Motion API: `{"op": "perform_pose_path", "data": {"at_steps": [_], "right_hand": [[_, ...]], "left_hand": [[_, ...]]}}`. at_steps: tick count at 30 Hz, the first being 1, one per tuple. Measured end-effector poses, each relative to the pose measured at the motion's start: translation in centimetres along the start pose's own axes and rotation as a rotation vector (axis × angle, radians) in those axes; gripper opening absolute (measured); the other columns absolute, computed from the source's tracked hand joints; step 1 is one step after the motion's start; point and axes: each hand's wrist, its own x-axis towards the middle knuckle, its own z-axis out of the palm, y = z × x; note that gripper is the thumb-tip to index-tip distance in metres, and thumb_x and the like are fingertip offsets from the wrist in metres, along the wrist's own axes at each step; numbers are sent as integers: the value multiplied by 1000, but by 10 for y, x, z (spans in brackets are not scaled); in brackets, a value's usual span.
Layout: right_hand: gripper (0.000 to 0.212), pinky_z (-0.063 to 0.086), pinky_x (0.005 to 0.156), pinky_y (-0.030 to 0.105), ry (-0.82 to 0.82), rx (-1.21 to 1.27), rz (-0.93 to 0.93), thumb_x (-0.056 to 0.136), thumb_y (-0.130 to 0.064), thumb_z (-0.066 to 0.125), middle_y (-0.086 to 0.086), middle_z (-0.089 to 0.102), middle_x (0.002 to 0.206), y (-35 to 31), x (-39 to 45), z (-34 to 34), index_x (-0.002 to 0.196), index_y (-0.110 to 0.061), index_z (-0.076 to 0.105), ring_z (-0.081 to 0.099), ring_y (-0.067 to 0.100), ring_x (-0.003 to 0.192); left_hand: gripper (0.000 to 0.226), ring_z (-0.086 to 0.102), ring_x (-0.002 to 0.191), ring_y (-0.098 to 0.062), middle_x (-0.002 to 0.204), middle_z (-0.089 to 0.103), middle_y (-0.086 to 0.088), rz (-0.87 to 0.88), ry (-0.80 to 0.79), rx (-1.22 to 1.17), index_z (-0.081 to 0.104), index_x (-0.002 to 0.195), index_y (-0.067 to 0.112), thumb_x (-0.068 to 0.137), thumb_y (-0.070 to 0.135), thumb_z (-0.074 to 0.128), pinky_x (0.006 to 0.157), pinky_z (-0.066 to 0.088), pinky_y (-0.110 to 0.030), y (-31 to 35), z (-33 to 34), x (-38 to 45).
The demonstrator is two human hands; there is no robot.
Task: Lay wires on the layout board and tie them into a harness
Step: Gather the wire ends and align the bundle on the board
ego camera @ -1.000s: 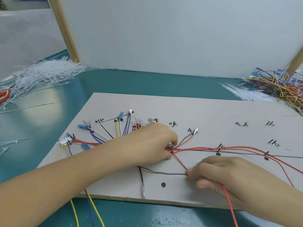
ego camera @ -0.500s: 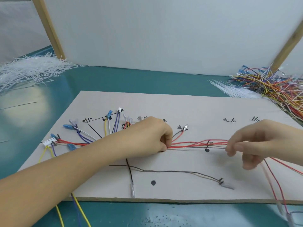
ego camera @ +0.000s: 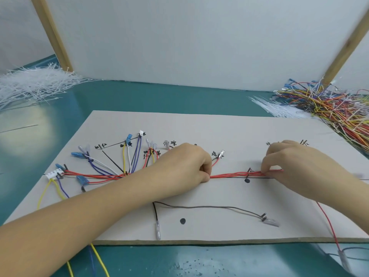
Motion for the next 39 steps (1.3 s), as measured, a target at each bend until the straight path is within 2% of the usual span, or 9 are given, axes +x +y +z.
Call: {"op": "perform_pose_path", "data": {"at_steps": [2,7,14,19,22,25,29,36,39], "right_hand": [[16,42,85,24,6,37,7,93,-36,49,-20,55,101,0,-3,1,101,-39,63,47,7,103],[15,44,74,25,76,184,44,93,-33,51,-20,54,94,-18,-12,5,105,-38,59,50,7,82],[14,43,73,25,94,204,75,94,-28,49,-15,55,90,-25,-10,8,105,-33,56,51,10,84],[5,43,70,28,77,212,108,94,-30,50,-12,51,79,-30,-10,7,92,-31,45,48,12,81],[9,43,71,29,64,238,113,93,-30,50,-13,52,82,-31,-10,7,99,-32,43,51,13,84],[13,44,74,28,69,233,97,94,-30,48,-13,55,91,-32,-11,7,107,-33,50,52,12,88],[12,45,75,28,74,221,69,94,-29,48,-14,53,93,-34,-10,4,99,-31,58,55,13,86],[18,45,77,26,40,181,48,96,-31,42,-15,58,98,-34,-6,0,105,-38,56,56,12,90],[22,46,78,27,-4,149,60,98,-29,39,-15,59,101,-33,-5,1,108,-40,55,56,14,94]], "left_hand": [[6,51,80,-9,84,62,11,4,21,48,65,78,26,82,24,62,62,39,-23,2,0,0],[6,50,83,-11,86,60,10,22,42,88,66,83,25,84,25,60,60,37,-24,4,0,-4],[11,53,93,-14,96,59,8,21,34,138,65,93,24,88,27,56,52,27,-20,7,1,-9],[19,53,99,-13,103,61,9,35,39,124,64,105,28,90,25,54,69,38,-24,5,2,-12],[19,50,84,1,94,58,14,32,42,39,65,105,29,89,23,55,83,43,-27,-3,-6,-16],[16,44,67,11,83,50,19,-11,127,-1,67,98,28,88,20,58,68,33,-11,-20,-21,-17],[14,50,67,3,80,54,20,-72,230,4,69,92,25,86,16,61,64,33,-2,-44,-42,-22],[17,52,72,1,80,56,21,-153,277,-9,66,94,28,85,15,60,63,34,-5,-69,-47,-26],[17,51,71,-2,85,59,16,-172,251,40,68,98,26,87,16,59,61,30,-17,-75,-46,-22]]}}
